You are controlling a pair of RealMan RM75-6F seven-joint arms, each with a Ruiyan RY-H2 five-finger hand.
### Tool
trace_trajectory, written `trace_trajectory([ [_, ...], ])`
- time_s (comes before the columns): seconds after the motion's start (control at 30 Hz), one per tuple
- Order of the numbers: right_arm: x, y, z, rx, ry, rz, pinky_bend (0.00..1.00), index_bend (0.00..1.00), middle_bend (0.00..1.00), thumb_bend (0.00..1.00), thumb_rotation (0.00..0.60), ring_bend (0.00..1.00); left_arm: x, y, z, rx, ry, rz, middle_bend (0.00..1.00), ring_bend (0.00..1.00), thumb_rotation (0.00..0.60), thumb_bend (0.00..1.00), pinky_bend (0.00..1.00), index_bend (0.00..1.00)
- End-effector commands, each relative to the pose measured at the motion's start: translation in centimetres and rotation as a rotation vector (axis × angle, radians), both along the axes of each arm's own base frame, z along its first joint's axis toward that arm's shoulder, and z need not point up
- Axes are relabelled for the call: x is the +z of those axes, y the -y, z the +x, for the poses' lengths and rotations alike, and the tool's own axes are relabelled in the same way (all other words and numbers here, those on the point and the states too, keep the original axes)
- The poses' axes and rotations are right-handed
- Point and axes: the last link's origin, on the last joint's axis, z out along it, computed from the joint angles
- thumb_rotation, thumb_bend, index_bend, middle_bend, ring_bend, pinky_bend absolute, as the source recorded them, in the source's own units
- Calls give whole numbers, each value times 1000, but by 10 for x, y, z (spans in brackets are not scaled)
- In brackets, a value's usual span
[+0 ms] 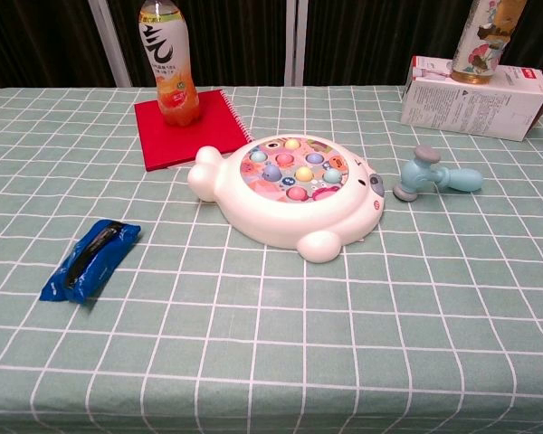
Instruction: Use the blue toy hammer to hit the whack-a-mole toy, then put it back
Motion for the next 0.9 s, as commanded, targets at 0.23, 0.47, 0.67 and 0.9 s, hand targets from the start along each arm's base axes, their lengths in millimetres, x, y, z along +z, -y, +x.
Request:
trace_trajectory([
  [0.23,-2,2,-2,-11,6,1,45,1,71,234,600,0,0,-1,1,-2,1,0,63,0,600,34,0,148],
  [0.47,-17,34,8,0,-8,104,45,1,71,234,600,0,-1,-4,2,-10,4,-7,62,0,600,34,0,148],
  [0.67,-48,90,23,1,-36,221,62,2,112,136,600,0,-5,-1,2,-7,6,-23,63,0,600,35,0,148],
  [0.9,-95,139,38,-8,-65,316,101,122,194,75,600,19,-4,0,-1,6,6,-20,63,0,600,34,0,148],
])
